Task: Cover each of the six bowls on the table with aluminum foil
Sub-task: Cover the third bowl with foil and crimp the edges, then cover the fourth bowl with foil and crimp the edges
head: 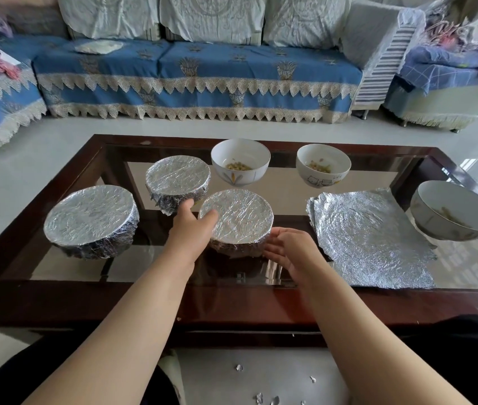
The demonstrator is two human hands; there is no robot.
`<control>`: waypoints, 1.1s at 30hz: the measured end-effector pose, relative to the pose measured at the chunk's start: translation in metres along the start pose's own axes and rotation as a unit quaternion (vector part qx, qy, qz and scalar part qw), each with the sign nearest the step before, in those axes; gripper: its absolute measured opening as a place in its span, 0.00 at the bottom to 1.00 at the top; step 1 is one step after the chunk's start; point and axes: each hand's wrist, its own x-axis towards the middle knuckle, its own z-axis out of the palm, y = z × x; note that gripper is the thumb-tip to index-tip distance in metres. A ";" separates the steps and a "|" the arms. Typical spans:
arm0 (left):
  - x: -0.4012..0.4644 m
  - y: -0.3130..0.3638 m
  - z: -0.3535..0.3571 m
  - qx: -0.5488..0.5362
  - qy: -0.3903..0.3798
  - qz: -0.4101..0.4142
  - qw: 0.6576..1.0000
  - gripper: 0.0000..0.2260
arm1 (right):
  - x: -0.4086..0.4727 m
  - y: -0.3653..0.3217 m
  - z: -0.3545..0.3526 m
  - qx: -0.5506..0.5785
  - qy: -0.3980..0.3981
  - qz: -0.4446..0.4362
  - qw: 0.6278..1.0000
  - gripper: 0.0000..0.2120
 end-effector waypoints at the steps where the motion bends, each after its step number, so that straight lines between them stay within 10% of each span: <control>1: 0.003 -0.004 -0.003 -0.023 -0.013 -0.036 0.999 0.30 | 0.000 -0.002 -0.002 -0.018 -0.006 0.002 1.000 0.19; 5: 0.005 -0.012 -0.008 -0.174 -0.094 -0.169 0.966 0.22 | 0.002 -0.011 -0.009 -0.097 -0.036 0.014 0.995 0.17; 14: -0.001 -0.014 -0.005 -0.294 -0.124 -0.187 0.929 0.04 | 0.012 -0.034 -0.013 -0.198 -0.049 0.048 0.978 0.15; 21: 0.000 -0.017 -0.005 -0.312 -0.136 -0.191 0.920 0.06 | 0.043 -0.072 -0.005 -0.236 0.108 -0.079 0.963 0.09; 33: 0.004 -0.014 -0.006 -0.337 -0.161 -0.210 0.904 0.04 | 0.099 -0.104 0.044 0.024 -0.063 0.088 0.994 0.33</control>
